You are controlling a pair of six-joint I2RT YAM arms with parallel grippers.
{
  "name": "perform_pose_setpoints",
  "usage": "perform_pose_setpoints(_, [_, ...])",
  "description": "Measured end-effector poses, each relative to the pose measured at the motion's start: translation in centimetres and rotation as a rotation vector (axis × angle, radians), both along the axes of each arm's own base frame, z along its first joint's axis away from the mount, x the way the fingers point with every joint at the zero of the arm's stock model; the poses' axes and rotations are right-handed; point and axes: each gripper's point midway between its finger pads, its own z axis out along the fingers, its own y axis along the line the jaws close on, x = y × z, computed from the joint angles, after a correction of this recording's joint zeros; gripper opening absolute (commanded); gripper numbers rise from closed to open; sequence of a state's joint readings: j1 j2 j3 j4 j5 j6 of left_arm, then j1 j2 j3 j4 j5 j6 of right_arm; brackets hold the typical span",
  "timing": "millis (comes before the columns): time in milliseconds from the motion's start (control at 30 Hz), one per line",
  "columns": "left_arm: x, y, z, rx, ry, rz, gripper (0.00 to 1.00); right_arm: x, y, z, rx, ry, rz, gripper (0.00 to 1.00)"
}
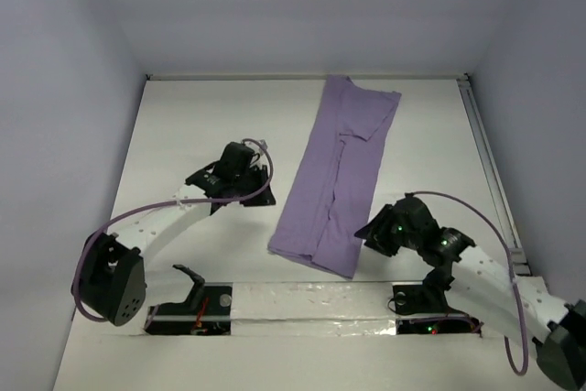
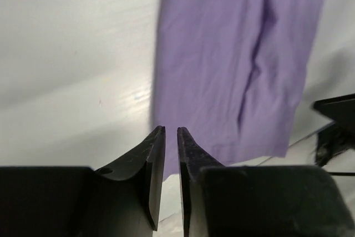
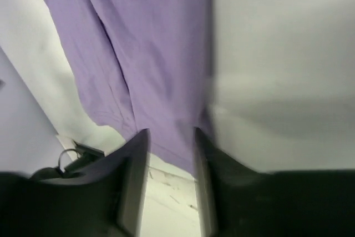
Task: Fold and stack the t-shirts
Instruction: Fold the tshirt
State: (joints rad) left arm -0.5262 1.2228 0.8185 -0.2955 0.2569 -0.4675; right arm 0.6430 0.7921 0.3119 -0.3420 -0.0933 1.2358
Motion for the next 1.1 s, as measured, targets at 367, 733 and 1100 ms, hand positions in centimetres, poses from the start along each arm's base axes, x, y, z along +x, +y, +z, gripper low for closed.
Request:
perform_pose_setpoints(367, [-6.2,1.8,-8.0,0.183,0.281,-0.072,0.42,-4.9,-3.2,-2.5,-0.168,0.176,0.09,0.5])
perform_pose_setpoints(733, [15.4,-6.7,-0.4,0.014,-0.027,0.029,0.44,-1.0,-1.3,0.1,-0.197,0.078,0.13,0.22])
perform_pose_setpoints(1100, [31.7,-11.3,-7.1,-0.109,-0.059,0.059,0.48,0.2,-0.7,2.0,-0.218,-0.02,0.214,0.36])
